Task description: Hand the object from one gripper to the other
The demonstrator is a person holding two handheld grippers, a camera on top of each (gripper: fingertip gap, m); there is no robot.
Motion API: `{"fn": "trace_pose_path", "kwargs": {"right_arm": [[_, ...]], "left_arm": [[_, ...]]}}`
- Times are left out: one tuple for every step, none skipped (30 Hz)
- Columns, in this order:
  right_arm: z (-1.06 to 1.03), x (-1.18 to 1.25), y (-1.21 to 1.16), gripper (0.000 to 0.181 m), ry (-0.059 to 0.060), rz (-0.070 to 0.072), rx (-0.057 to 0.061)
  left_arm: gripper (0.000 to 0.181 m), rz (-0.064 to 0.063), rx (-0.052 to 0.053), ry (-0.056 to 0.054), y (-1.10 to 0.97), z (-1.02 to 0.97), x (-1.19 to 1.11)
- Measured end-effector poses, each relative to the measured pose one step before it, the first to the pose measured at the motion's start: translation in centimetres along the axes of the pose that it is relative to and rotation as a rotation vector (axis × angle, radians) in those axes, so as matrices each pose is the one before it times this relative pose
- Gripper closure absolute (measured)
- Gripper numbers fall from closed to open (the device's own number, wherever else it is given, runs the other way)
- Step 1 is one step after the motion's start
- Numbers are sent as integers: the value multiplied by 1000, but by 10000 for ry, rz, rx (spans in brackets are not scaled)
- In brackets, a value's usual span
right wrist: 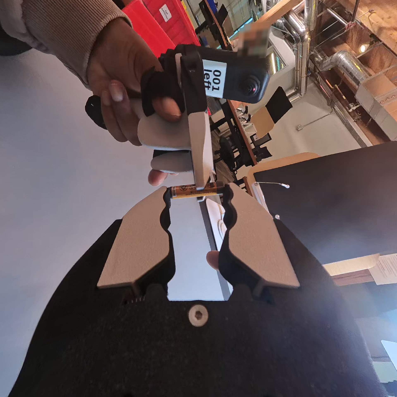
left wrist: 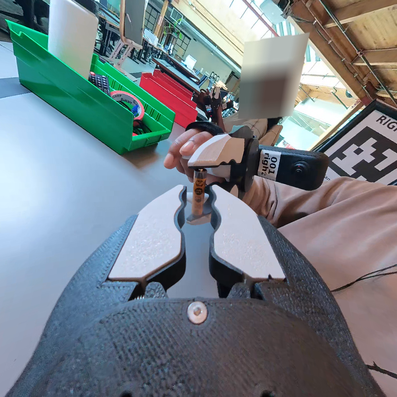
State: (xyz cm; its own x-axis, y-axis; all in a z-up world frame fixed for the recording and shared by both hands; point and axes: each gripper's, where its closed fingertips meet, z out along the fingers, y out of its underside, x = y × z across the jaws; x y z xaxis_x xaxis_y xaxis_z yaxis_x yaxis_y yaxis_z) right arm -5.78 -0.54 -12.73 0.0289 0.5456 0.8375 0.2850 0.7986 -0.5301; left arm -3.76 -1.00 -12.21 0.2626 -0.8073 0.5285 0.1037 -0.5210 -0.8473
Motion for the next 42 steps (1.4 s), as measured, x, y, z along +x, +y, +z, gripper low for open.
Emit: {"fn": "trace_pose_path", "kwargs": {"right_arm": [[16, -25, -86, 134, 30, -54, 13], [-7, -42, -45, 134, -5, -51, 8], [19, -6, -20, 134, -8, -50, -14], [11, 34, -24, 134, 24, -7, -2], [3, 81, -50, 134, 65, 30, 35], [-5, 110, -99, 134, 57, 153, 74], [-1, 132, -95, 134, 5, 303, 57], [0, 71, -74, 134, -39, 280, 51], [-20, 105, -75, 134, -22, 274, 69], [-13, 54, -66, 135, -120, 412, 72], [-34, 17, -98, 136, -216, 601, 109], [-76, 125, -183, 135, -218, 775, 182], [-101, 204, -230, 133, -250, 929, 213], [-139, 256, -308, 131, -314, 1142, 253], [-174, 292, -419, 129, -366, 1332, 318], [-213, 398, -528, 126, -337, 1458, 370], [-239, 387, -551, 124, -350, 1479, 386], [-204, 239, -437, 124, -403, 1366, 316], [-144, 183, -215, 124, -376, 1192, 188], [-47, 130, 61, 124, -347, 989, 33], [54, 2, 226, 124, -375, 853, -43], [141, -100, 258, 124, -402, 799, -42], [197, -363, 293, 123, -532, 720, -54], [251, -423, 331, 123, -522, 671, -90], [288, -381, 399, 121, -447, 554, -138], [299, -492, 368, 120, -461, 405, -121], [307, -387, 324, 119, -344, 316, -112], [249, -251, 221, 119, -207, 183, -51], [200, -115, 206, 121, -84, 94, -74], [171, 125, 213, 124, 98, 18, -107], [135, 182, 188, 127, 160, -118, -80], [107, 17, 170, 131, 53, -141, -67], [23, 100, 113, 137, 76, -86, -63], [-14, 183, 71, 145, 98, -113, -29], [-48, -77, -14, 146, -120, -65, 25], [-32, -9, 2, 147, -101, 85, -7], [-4, -3, 16, 148, -90, 80, -9], [4, -26, 2, 148, -73, 40, 26], [-7, 24, -10, 148, -38, 65, 39], [-6, 1, -29, 148, -57, 88, 41], [12, -60, -58, 147, -93, 89, 61], [20, -70, -51, 147, -91, 79, 59]], "left_arm": [[169, -6, -133, 98, 230, 101, 112], [171, 73, -85, 20, 128, 46, 33], [171, 211, -39, -53, 23, -23, 8], [171, 331, -79, -118, 6, -26, 15], [171, 341, -60, -158, -48, -30, 30], [171, 290, -24, -112, -96, -22, 54], [170, 202, 36, -62, -126, -35, 75], [170, 62, 62, -12, -114, -31, 46], [170, 21, 81, -13, -106, -55, -11], [170, 146, 84, -101, -82, -75, -120], [171, 230, 41, -133, -26, -78, -123], [171, 259, 70, -174, -113, -118, -154], [170, 295, 119, -219, -211, -146, -174], [170, 388, 118, -269, -259, -183, -187], [170, 550, 96, -338, -253, -180, -207], [171, 726, 70, -441, -244, -182, -227], [171, 876, 38, -535, -222, -169, -271], [171, 963, 29, -514, -230, -149, -184], [171, 958, 65, -434, -280, -131, -23], [171, 870, 92, -344, -305, -86, 83], [171, 762, 68, -245, -259, -43, 177], [171, 708, 22, -228, -163, -11, 166], [171, 726, 25, -196, -132, -15, 195], [170, 773, 67, -160, -172, -28, 279], [170, 810, 62, -152, -180, -18, 295], [171, 800, 15, -164, -141, -7, 256], [171, 759, -20, -129, -95, 21, 292], [171, 666, -7, -81, -119, 25, 321], [171, 565, 5, -113, -145, 12, 224], [171, 478, -7, -51, -143, 21, 238], [171, 423, -32, -28, -114, 44, 236], [171, 380, -32, -42, -83, 49, 207], [171, 262, 11, -31, -111, 41, 157], [171, 99, 62, -31, -162, -4, 34], [171, -8, 46, 9, -129, -14, -5], [171, 2, -22, 29, 8, 8, 15], [171, 65, -3, -4, 13, -12, 11], [171, 100, 12, -33, 1, -21, 22], [171, 82, -11, -27, 24, -6, 3], [171, 38, -21, -12, 22, 4, -5], [171, 55, 6, -36, -15, -13, -39], [171, 71, 10, -38, -24, -18, -41]]}}
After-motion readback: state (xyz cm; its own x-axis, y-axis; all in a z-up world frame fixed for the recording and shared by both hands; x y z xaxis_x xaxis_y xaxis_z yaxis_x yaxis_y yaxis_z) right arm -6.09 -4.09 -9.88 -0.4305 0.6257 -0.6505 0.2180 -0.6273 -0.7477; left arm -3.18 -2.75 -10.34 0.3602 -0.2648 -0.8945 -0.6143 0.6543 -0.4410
